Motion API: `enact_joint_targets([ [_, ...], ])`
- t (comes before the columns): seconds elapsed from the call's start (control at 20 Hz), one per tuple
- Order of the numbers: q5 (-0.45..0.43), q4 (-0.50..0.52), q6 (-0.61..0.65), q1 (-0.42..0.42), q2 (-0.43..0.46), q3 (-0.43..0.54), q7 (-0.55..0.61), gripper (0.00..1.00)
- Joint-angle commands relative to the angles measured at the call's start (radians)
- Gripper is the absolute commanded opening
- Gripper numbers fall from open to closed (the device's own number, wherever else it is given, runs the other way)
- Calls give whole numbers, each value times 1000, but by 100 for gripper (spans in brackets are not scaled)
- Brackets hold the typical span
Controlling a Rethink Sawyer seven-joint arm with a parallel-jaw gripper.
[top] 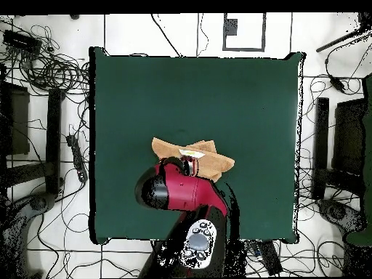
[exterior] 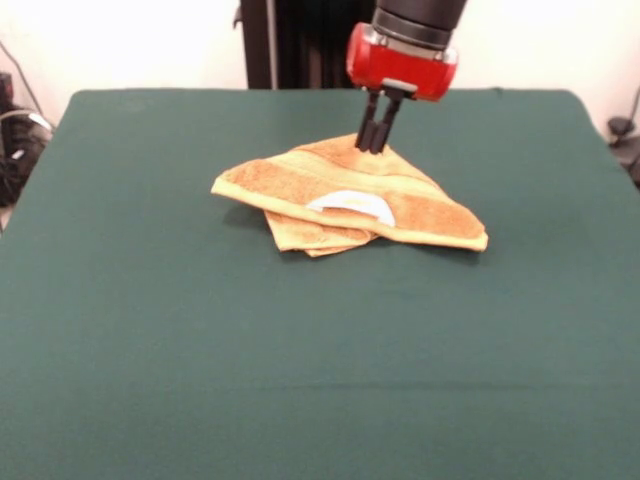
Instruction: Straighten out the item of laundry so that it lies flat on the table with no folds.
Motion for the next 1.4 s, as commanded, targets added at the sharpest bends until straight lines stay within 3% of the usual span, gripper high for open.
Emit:
enact_joint_targets([
  [0.05,10,51,260,-172,-69,206,25,0],
  [0.25,-10,24,303,-165,-62,190,22,0],
  [0.55,-45,27,235,-219,-34,241,17,0],
  [1.0,-94,-25,105,-258,95,266,52,0],
  [1.4,-78,-71,165,-235,90,255,77,0],
])
